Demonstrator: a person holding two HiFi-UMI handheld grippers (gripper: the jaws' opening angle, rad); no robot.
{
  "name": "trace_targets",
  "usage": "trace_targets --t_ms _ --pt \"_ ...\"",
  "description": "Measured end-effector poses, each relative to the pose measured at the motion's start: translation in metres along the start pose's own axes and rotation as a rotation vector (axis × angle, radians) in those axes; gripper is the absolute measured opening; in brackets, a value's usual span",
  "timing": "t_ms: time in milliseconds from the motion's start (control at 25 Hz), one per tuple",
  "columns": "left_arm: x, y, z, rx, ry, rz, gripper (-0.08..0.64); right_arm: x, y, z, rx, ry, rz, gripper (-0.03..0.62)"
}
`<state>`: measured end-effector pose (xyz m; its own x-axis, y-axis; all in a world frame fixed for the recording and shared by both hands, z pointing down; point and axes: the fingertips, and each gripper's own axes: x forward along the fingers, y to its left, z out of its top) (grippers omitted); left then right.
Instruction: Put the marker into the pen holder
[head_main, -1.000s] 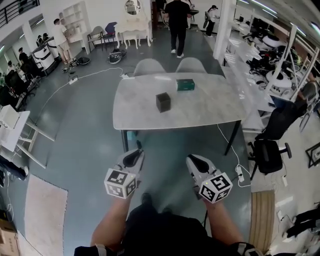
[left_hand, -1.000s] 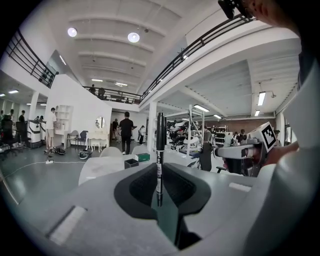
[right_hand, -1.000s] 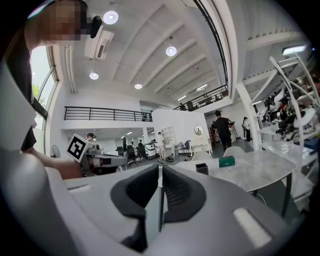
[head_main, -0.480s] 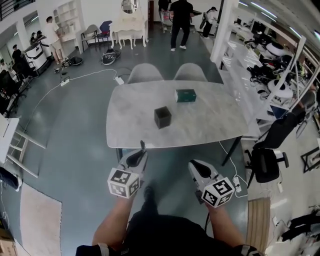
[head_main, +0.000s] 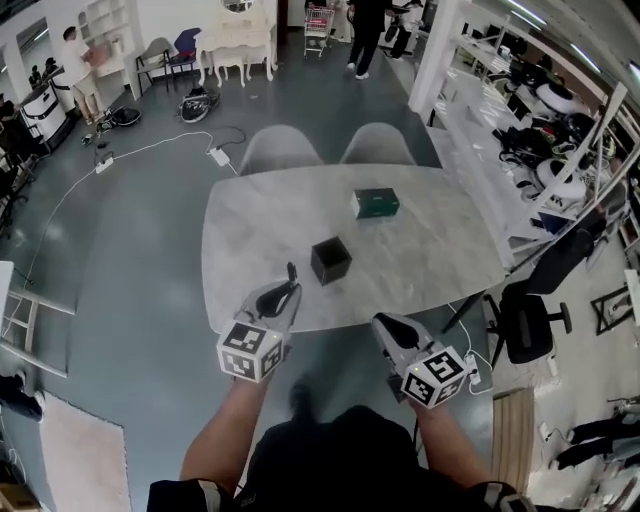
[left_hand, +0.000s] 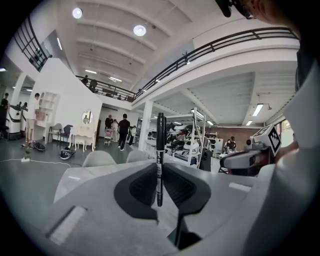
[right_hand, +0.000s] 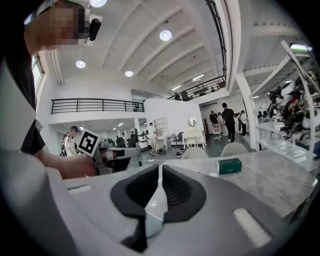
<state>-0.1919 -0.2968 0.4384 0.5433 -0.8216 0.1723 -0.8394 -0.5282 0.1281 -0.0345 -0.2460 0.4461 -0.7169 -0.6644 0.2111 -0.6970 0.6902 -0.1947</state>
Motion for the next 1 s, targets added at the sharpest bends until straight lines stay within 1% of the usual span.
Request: trace_targets --t_ms 160,280,400,560,680,800,1000 --pt "0.044 0.011 -0.007 -0.004 0.042 -0.043 0.044 0.034 -0.029 0.003 0.032 0.008 -0.001 0.025" --pt "0.086 0.022 -0.011 0.009 0.076 -0.051 0.044 0.058 -0.057 0.007 0.044 -0.003 0.008 0.025" --pt "0.127 0.028 -0.019 -0.004 0.103 -0.060 0.044 0.075 -0.084 0.006 0.067 -0.009 0.027 0.025" --pt "0.181 0.033 -0.030 -0.042 0.155 -0.068 0.044 0.086 -0.122 0.009 0.095 -0.018 0.025 0.025" --pt "0.217 0.039 -0.042 -0.063 0.199 -0.064 0.044 0.089 -0.150 0.003 0.117 -0.008 0.013 0.025" --pt "0.244 0.048 -0.060 -0.083 0.241 -0.054 0.044 0.094 -0.170 -0.009 0.149 0.015 0.014 0.025" --pt "0.280 0.056 -0.092 -0.116 0.311 -0.049 0.044 0.098 -0.195 -0.021 0.172 0.041 0.006 0.025"
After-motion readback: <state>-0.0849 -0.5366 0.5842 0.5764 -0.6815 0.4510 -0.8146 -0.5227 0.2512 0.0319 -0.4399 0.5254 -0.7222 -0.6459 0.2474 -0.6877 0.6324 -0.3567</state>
